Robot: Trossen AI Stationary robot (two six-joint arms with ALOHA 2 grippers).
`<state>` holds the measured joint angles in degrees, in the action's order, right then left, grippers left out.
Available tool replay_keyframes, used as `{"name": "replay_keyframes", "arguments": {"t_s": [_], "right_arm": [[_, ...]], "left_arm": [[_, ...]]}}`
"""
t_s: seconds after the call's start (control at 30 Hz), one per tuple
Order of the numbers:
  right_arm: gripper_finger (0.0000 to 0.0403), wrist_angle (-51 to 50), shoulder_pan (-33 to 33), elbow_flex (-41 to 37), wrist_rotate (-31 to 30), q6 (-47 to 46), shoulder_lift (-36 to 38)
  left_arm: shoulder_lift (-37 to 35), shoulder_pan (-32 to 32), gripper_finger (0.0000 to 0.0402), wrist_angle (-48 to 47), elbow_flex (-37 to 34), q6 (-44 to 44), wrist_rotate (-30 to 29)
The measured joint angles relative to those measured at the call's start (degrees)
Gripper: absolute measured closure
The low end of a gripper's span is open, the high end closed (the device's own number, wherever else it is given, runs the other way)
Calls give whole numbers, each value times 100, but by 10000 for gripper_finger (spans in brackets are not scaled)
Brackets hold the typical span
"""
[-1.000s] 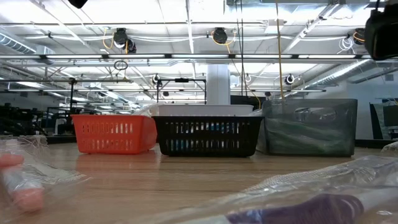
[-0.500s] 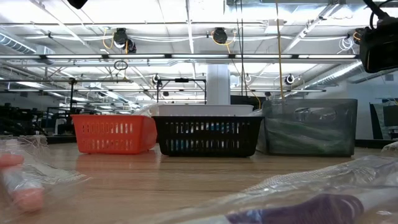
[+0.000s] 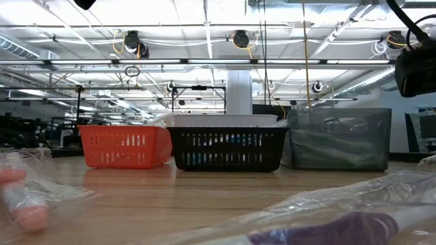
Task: Pick & Place Toothbrushes
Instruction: Put the purple toothbrush into the white basket
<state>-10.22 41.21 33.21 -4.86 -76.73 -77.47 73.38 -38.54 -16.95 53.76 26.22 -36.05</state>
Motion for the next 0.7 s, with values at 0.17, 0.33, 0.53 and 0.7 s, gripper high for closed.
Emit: {"name": "replay_keyframes", "arguments": {"t_s": [0.17, 0.33, 0.53, 0.7], "right_arm": [[330, 392, 2, 0, -100, 115, -266], [330, 919, -35, 0, -114, 367, -410], [330, 997, -35, 8, -98, 392, -654], [330, 1043, -39, 17, -23, 368, -831]], "left_arm": [[0, 0, 259, 0, 0, -13, -1], [0, 0, 259, 2, 0, -15, -2], [0, 0, 259, 0, 0, -15, 0], [0, 0, 259, 0, 0, -13, 0]]}}
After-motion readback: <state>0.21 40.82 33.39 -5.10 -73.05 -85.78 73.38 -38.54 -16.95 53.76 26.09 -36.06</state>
